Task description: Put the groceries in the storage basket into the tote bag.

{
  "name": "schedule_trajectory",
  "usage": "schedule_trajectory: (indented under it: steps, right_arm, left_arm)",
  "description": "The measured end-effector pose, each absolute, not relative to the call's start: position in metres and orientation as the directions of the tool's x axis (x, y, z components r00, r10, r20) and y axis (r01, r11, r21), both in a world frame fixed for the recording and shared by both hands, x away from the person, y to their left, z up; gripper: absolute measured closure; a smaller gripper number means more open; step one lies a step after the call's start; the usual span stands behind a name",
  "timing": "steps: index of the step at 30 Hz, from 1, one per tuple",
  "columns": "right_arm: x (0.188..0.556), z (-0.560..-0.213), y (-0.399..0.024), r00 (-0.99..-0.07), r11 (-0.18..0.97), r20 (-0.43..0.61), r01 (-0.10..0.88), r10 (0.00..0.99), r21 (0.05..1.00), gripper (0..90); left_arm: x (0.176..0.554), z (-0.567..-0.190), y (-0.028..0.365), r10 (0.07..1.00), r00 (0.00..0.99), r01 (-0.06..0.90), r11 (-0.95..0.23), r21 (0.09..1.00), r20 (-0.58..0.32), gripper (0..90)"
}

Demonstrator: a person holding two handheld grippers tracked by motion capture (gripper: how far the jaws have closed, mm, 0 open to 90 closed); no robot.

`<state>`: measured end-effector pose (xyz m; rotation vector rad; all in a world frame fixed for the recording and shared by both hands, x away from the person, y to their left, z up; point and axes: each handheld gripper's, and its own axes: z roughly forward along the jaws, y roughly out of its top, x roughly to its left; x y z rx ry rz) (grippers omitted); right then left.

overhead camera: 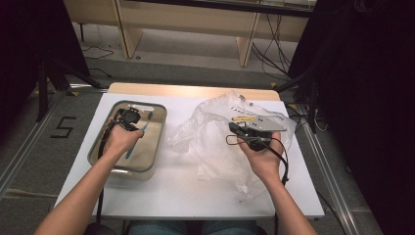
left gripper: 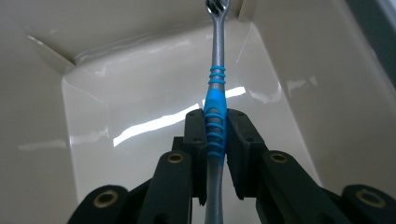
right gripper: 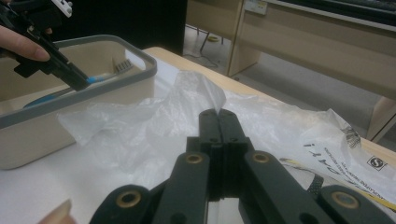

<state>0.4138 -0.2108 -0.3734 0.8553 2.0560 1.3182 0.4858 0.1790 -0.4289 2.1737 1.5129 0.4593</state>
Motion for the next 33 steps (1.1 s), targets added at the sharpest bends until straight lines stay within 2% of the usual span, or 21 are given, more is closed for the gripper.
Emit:
schedule_trajectory:
  steps: [33]
  right_arm:
    - [0.414,-0.374,-0.21,-0.65,0.318,-0.102,0.223,0.753,0.922,90.0]
  left_arm:
    - [0.47,-0.407,0.183,0.935,0.353,0.666,-0.248,0.704,-0.005,78.5]
